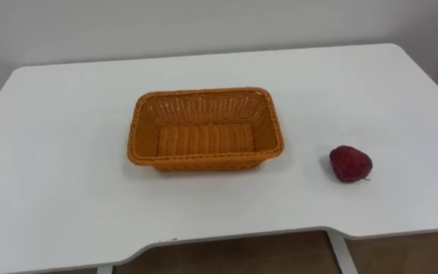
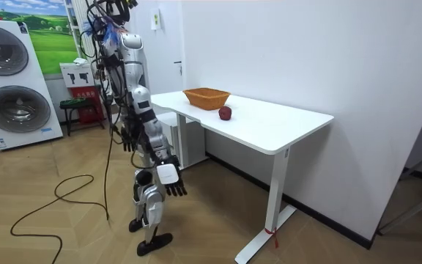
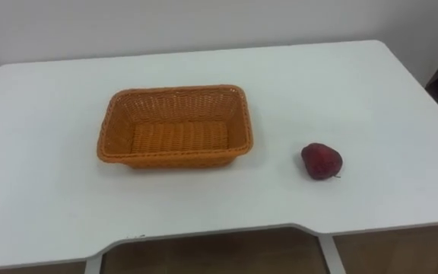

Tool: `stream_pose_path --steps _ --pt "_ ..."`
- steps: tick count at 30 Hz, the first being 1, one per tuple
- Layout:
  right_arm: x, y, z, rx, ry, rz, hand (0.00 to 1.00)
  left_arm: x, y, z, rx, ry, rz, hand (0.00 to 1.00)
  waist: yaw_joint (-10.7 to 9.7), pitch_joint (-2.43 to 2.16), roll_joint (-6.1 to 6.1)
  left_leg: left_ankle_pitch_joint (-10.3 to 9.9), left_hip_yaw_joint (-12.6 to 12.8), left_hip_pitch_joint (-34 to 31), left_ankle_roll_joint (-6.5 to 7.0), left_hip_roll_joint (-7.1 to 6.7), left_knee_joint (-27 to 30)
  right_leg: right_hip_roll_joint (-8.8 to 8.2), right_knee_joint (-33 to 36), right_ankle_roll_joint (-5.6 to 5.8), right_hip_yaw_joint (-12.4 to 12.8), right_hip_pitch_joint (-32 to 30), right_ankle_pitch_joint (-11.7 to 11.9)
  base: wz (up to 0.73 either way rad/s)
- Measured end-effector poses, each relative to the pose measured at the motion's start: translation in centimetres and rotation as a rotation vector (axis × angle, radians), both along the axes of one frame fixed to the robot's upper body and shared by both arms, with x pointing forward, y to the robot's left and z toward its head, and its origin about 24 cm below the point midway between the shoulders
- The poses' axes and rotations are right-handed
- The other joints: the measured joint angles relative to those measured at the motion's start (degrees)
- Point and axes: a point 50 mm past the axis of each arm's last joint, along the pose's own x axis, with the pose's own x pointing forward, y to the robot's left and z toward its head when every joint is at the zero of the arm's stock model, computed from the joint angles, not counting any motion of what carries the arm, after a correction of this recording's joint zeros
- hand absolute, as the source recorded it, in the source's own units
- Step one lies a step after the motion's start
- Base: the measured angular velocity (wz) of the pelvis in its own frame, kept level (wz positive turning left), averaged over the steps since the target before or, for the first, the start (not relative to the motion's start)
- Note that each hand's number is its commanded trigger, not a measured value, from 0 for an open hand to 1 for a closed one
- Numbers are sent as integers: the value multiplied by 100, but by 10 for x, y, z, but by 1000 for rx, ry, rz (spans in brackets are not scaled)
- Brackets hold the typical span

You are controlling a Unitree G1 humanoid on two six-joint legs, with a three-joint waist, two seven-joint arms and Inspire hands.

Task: Pick and place apple

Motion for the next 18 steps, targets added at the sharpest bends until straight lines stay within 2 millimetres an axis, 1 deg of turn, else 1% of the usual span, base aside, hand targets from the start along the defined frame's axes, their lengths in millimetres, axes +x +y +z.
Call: stream_pose_path --steps 1,3,5,6,8,9,11,12,13,17,18 --pt "5 -7 3 -18 -40 -111 0 -3 3 1 17 -10 35 0 -74 3 -16 0 0 2 0 0 0 1 -2 0 -1 6 0 0" --pt "16 -20 11 -60 -105 -273 0 -5 10 4 43 -20 38 0 -117 4 -64 0 5 9 -1 3 2 5 -2 0 9 1 0 0" --pt "24 -29 17 -99 -140 -359 0 -7 16 6 66 -24 35 0 -147 3 -87 1 18 42 -1 2 3 9 4 0 28 20 -1 -4" --pt "26 -32 20 -115 -148 -381 0 -7 17 6 72 -27 40 0 -154 4 -87 1 27 53 -1 2 3 10 5 1 37 27 -1 -7" --pt "41 -45 32 -184 -179 -452 0 -6 21 7 96 -35 42 0 -144 3 -88 0 58 47 1 2 4 13 39 12 104 -12 -11 -8" --pt "44 -48 34 -197 -184 -469 0 -6 22 8 101 -37 40 0 -149 7 -85 -1 61 35 2 2 8 12 53 15 113 -32 -13 -4" --pt "54 -55 45 -252 -190 -510 0 -2 24 9 111 -54 30 0 -150 -9 -120 -3 68 -37 7 -3 2 9 83 22 143 -118 -27 0" --pt "57 -57 48 -266 -194 -518 0 -2 24 9 111 -54 30 0 -152 -1 -103 -2 70 -47 8 -5 4 9 82 22 140 -122 -27 0" --pt "62 -61 55 -295 -202 -541 0 -3 24 9 112 -52 31 0 -155 -13 -114 -2 70 -43 9 -8 3 8 83 25 135 -120 -29 0" --pt "72 -77 76 -420 -221 -616 0 -3 27 10 141 -63 31 0 -155 -14 -99 -1 62 -40 9 -13 1 11 82 26 114 -120 -29 1" --pt "74 -78 80 -440 -220 -616 0 -3 27 10 142 -65 33 0 -144 -16 -91 -1 61 -42 9 -13 0 11 89 26 98 -123 -29 0"
